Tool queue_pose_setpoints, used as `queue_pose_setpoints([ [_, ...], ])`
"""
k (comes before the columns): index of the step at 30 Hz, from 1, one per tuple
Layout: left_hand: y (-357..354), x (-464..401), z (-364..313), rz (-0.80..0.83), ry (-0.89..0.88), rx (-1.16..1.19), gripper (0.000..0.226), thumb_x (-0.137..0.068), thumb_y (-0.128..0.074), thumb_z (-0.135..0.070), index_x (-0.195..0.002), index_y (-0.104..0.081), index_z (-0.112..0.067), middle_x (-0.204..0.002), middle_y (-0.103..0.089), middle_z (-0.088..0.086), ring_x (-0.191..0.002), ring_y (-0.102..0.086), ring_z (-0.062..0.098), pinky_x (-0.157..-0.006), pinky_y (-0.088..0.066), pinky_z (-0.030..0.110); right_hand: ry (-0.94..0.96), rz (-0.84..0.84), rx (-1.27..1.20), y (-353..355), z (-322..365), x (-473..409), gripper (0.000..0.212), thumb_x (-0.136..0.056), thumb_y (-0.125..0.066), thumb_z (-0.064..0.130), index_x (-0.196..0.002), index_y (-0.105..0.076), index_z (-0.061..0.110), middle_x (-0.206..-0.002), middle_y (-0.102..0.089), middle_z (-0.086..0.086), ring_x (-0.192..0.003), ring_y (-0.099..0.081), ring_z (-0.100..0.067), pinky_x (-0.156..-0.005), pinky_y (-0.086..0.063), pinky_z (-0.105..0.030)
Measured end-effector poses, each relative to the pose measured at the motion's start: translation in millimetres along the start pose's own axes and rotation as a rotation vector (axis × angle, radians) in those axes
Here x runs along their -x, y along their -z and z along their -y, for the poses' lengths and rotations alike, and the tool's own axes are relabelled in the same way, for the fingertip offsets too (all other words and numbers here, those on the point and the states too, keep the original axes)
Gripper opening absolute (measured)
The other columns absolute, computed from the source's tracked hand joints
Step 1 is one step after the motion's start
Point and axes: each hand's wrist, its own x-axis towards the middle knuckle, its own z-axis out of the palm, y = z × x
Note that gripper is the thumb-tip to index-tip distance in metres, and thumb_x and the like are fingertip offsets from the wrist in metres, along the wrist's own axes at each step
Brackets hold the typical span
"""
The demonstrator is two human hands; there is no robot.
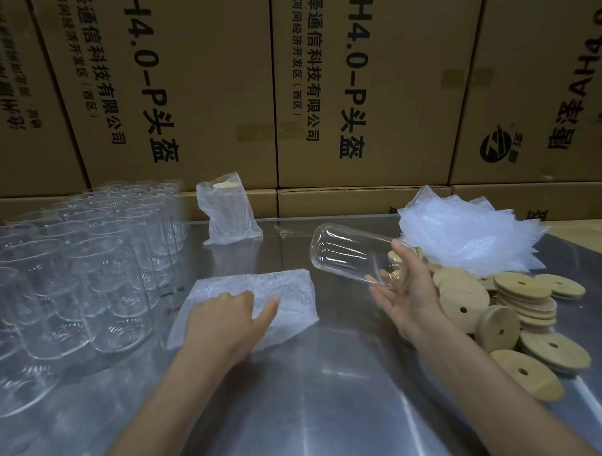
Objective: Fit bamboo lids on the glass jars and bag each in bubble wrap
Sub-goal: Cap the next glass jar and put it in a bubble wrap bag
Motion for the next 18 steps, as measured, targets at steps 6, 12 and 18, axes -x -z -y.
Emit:
queue_pose_setpoints([
  [6,-10,5,-23,-0.045,-0.245,0.345,0.049,-0.097,-0.029,-0.055,-0.128,-0.055,-0.026,-0.132,-0.053,-0.01,-0.122,-0.05,0.014,-0.096,-0.041,0.03,-0.023,0.03,0.034,-2,-5,2,0.042,-0.077,-0.075,0.04,-0.114,-0.057,0.03,-0.108,-0.059,-0.002,-0.105,-0.067,-0.022,-0.066,-0.052,-0.03],
  [12,-19,6,-44,0.057,-0.172,0.317,0.045,-0.095,-0.034,-0.06,-0.095,-0.061,-0.025,-0.099,-0.064,-0.004,-0.099,-0.059,0.019,-0.073,-0.041,0.03,-0.039,0.091,0.131,-2,-8,3,0.047,-0.078,-0.074,0.042,-0.12,-0.057,0.029,-0.117,-0.062,-0.001,-0.074,-0.072,-0.012,-0.074,-0.055,-0.032],
  [18,-25,2,-32,0.114,-0.013,0.2,0.072,-0.076,-0.045,-0.081,-0.127,-0.05,-0.03,-0.118,-0.063,0.0,-0.113,-0.056,0.025,-0.077,-0.038,0.031,-0.151,0.174,0.085,0,-12,2,0.022,-0.072,-0.076,0.042,-0.09,-0.066,0.036,-0.106,-0.06,-0.004,-0.096,-0.071,-0.026,-0.07,-0.053,-0.031],
])
